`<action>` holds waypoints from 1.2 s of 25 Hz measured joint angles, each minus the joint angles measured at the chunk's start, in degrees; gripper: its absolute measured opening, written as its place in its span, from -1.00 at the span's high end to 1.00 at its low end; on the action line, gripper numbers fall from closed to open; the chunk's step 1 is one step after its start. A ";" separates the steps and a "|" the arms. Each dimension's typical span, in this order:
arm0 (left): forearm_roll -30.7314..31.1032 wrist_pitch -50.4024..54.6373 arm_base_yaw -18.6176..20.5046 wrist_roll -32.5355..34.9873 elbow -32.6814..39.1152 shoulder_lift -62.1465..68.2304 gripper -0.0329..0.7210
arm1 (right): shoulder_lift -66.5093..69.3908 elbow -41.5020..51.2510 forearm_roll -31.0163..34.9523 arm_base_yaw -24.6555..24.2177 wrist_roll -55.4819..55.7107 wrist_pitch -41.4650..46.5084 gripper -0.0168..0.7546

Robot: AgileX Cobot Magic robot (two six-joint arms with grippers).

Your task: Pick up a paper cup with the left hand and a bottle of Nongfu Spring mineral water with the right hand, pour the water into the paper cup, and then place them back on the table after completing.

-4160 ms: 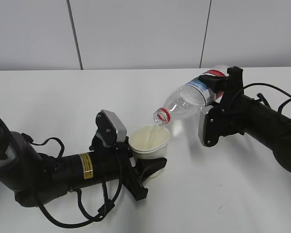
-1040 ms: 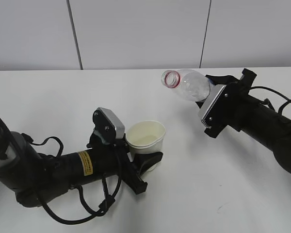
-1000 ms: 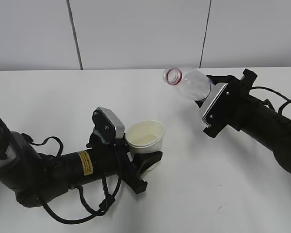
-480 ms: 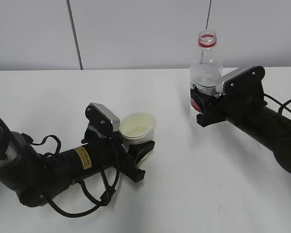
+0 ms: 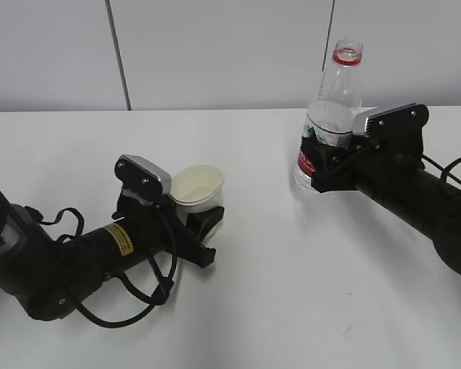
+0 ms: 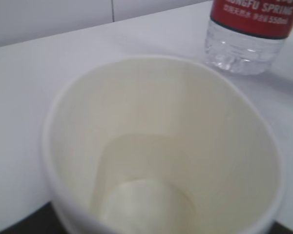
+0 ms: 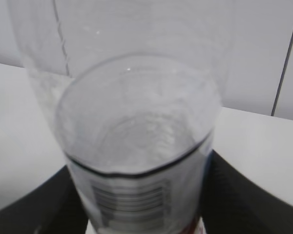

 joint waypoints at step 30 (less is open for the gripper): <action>-0.73 -0.86 17.95 0.82 -0.05 1.13 -0.02 | -0.22 3.66 -0.13 0.00 0.28 -0.03 -0.21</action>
